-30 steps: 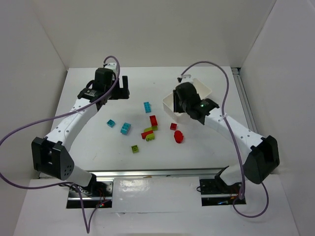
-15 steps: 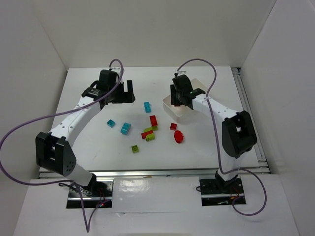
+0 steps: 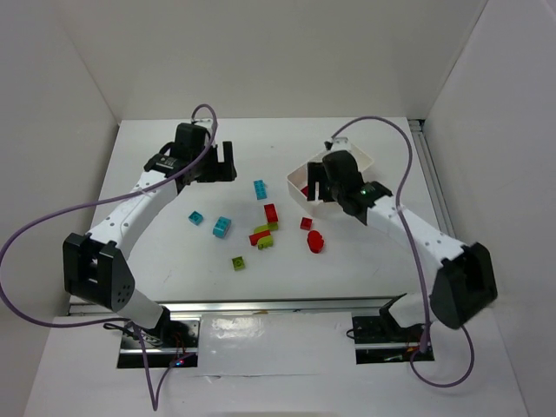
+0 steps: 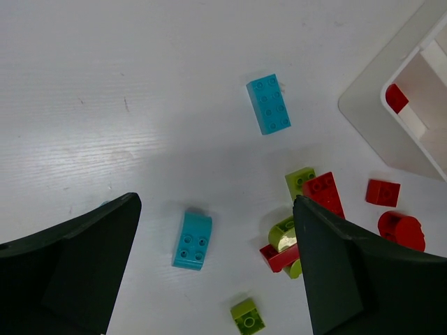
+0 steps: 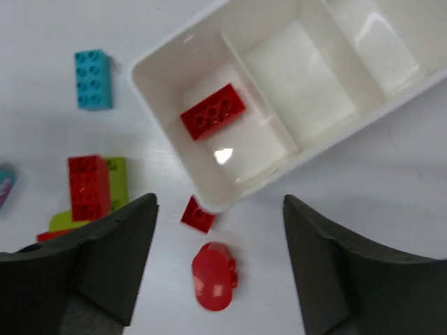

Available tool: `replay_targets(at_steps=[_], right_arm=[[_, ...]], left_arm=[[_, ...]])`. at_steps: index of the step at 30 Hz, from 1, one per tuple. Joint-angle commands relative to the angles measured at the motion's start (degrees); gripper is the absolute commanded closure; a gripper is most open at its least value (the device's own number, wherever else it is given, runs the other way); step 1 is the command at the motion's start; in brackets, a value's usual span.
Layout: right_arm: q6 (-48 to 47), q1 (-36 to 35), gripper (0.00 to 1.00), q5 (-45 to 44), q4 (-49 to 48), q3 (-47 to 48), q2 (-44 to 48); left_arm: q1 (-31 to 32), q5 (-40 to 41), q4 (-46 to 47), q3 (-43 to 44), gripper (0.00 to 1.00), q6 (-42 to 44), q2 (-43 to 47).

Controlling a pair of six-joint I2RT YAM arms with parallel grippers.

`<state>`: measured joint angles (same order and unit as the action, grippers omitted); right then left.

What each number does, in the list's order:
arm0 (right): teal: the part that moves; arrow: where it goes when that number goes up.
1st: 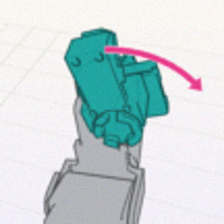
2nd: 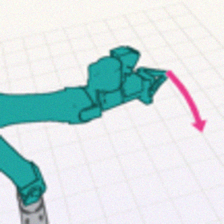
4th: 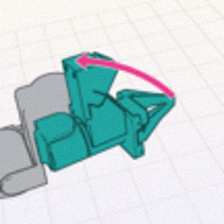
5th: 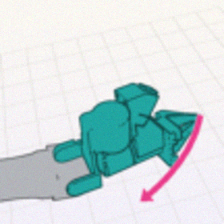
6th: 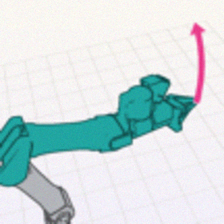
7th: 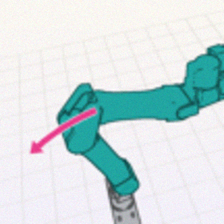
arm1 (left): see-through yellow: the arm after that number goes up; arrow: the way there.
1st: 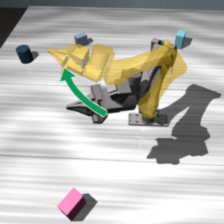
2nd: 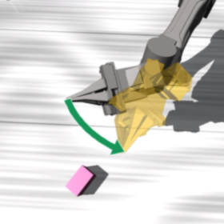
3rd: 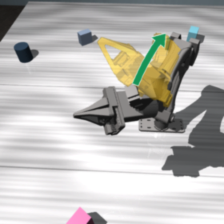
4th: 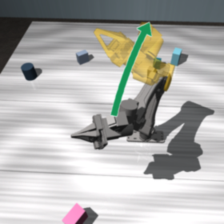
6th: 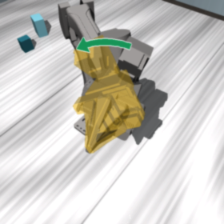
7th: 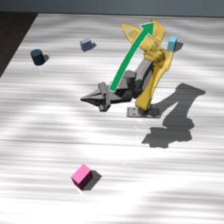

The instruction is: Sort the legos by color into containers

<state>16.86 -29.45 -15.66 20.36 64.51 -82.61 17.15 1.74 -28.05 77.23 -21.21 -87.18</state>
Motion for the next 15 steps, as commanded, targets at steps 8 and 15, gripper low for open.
replay_targets(at_steps=[8,15], right_arm=[[8.10,-7.54,0.03,6.33,0.40,-17.40,6.59],[6.69,-7.55,0.13,5.82,-4.53,-18.19,-2.46]], left_arm=[[1.31,1.87,0.81,2.75,0.00,-0.32,-0.98],[1.31,2.92,0.81,2.75,0.00,0.21,-0.98]])
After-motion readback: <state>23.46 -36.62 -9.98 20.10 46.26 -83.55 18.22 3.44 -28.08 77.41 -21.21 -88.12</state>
